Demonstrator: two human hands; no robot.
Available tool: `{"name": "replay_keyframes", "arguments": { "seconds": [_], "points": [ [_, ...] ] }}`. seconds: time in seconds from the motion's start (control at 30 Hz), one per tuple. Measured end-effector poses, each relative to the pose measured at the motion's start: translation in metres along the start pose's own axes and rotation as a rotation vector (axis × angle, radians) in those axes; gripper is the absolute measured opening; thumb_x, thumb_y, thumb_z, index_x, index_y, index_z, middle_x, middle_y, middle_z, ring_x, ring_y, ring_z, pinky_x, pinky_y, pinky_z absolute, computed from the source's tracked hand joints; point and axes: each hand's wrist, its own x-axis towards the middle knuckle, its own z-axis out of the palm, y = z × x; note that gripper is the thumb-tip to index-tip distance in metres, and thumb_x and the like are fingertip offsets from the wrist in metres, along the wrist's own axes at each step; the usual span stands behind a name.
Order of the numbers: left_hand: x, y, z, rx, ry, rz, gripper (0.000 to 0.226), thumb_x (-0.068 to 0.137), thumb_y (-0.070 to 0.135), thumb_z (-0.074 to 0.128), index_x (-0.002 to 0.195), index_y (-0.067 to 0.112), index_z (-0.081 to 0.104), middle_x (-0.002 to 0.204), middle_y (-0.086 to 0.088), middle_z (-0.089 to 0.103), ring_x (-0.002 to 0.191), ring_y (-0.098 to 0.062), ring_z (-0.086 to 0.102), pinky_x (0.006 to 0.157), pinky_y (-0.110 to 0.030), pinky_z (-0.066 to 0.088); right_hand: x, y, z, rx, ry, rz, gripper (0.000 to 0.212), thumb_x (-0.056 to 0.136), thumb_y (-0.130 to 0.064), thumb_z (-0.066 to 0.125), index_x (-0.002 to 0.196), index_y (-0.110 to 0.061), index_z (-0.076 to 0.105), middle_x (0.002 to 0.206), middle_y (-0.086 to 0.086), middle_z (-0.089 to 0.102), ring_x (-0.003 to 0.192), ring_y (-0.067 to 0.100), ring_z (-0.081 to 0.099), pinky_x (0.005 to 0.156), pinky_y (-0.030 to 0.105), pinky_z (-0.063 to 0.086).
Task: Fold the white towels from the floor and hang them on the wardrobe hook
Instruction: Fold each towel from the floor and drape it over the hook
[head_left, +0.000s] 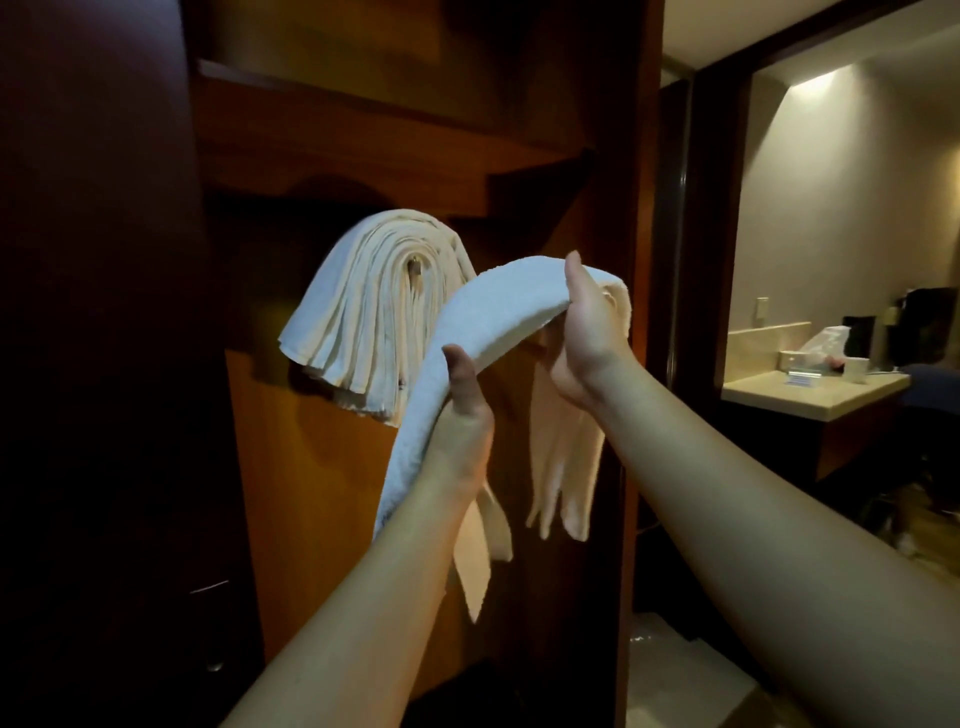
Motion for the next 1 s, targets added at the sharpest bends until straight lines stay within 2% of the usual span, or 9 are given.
{"name": "replay_keyframes", "arguments": {
  "seconds": [0.1, 0.2, 0.33, 0.4, 0.47, 0.63, 0.7, 0.83, 1.0],
  "points": [
    [0.000, 0.016, -0.010, -0.025, 0.073, 0.053, 0.114, 0.062, 0.095, 0.034, 0.154, 0.027, 0.037, 0.156, 0.003, 0.043, 0.146, -0.019, 0.036, 0.121, -0.038, 0.023, 0.014, 0.007, -0.009, -0.245, 0.118, -0.064, 0.057, 0.088, -0.064, 0.062, 0.128, -0.024, 0.057, 0.131, 0.000, 0.059, 0.123, 0.021, 0.056, 0.109, 0.043, 0.047],
    [0.011, 0.029, -0.026, -0.022, 0.046, 0.130, 0.068, 0.089, 0.080, 0.030, 0.131, 0.034, 0.056, 0.134, -0.001, 0.065, 0.129, -0.018, 0.056, 0.115, -0.047, 0.039, 0.024, 0.011, -0.012, -0.472, 0.130, -0.163, 0.056, 0.091, -0.066, 0.056, 0.127, -0.024, 0.063, 0.108, -0.015, 0.056, 0.108, 0.008, 0.054, 0.094, 0.018, 0.039],
    [0.033, 0.048, -0.049, -0.082, -0.006, 0.141, 0.061, 0.099, 0.069, 0.028, 0.131, 0.027, 0.057, 0.113, 0.002, 0.075, 0.105, -0.007, 0.070, 0.079, -0.022, 0.057, 0.038, 0.011, -0.009, -0.566, 0.161, -0.232, 0.043, 0.097, -0.058, 0.054, 0.114, -0.022, 0.071, 0.078, -0.028, 0.039, 0.084, -0.001, 0.048, 0.068, -0.002, 0.028],
    [0.043, 0.058, -0.058, -0.145, 0.039, 0.116, 0.058, 0.100, 0.064, 0.037, 0.137, 0.022, 0.054, 0.112, 0.002, 0.074, 0.096, -0.003, 0.071, 0.070, -0.016, 0.053, 0.048, 0.014, -0.006, -0.549, 0.158, -0.209, 0.043, 0.094, -0.062, 0.057, 0.108, -0.024, 0.072, 0.084, -0.023, 0.054, 0.090, 0.001, 0.056, 0.062, 0.004, 0.033],
    [0.054, 0.065, -0.063, -0.206, 0.130, 0.082, 0.052, 0.101, 0.050, 0.047, 0.140, 0.016, 0.052, 0.119, -0.004, 0.071, 0.101, -0.010, 0.068, 0.082, -0.022, 0.048, 0.061, 0.016, -0.004, -0.526, 0.147, -0.150, 0.058, 0.089, -0.068, 0.059, 0.121, -0.021, 0.068, 0.104, -0.008, 0.064, 0.102, 0.009, 0.060, 0.066, 0.012, 0.036],
    [0.086, 0.078, -0.073, -0.110, 0.257, 0.067, 0.024, 0.095, 0.035, 0.058, 0.112, 0.017, 0.061, 0.116, -0.006, 0.071, 0.108, -0.015, 0.065, 0.091, -0.031, 0.044, 0.098, 0.020, 0.003, -0.579, 0.026, -0.117, 0.088, 0.065, -0.088, 0.058, 0.125, -0.024, 0.065, 0.127, 0.004, 0.064, 0.116, 0.019, 0.062, 0.105, 0.039, 0.050],
    [0.105, 0.085, -0.078, -0.077, 0.276, 0.083, 0.025, 0.093, 0.036, 0.059, 0.109, 0.017, 0.064, 0.116, -0.005, 0.071, 0.110, -0.014, 0.065, 0.097, -0.033, 0.041, 0.117, 0.023, 0.007, -0.574, -0.043, -0.135, 0.090, 0.053, -0.092, 0.059, 0.114, -0.026, 0.068, 0.125, 0.002, 0.067, 0.116, 0.017, 0.064, 0.108, 0.040, 0.048],
    [0.147, 0.095, -0.090, -0.040, 0.317, 0.167, 0.028, 0.091, 0.043, 0.062, 0.098, 0.017, 0.064, 0.095, -0.002, 0.070, 0.099, -0.014, 0.067, 0.107, -0.040, 0.046, 0.161, 0.038, 0.011, -0.497, -0.392, -0.050, 0.065, 0.064, -0.086, 0.062, 0.104, -0.035, 0.064, 0.119, -0.010, 0.067, 0.111, 0.001, 0.060, 0.117, 0.033, 0.030],
    [0.204, 0.106, -0.103, 0.013, 0.111, 0.214, 0.069, 0.090, 0.071, 0.047, 0.110, 0.010, 0.071, 0.096, -0.008, 0.079, 0.089, -0.014, 0.076, 0.075, -0.030, 0.052, 0.230, 0.053, 0.020, -0.481, -0.583, -0.048, 0.064, 0.065, -0.090, 0.052, 0.108, -0.043, 0.061, 0.103, -0.025, 0.070, 0.101, -0.011, 0.064, 0.102, 0.022, 0.031]
  ]
}}
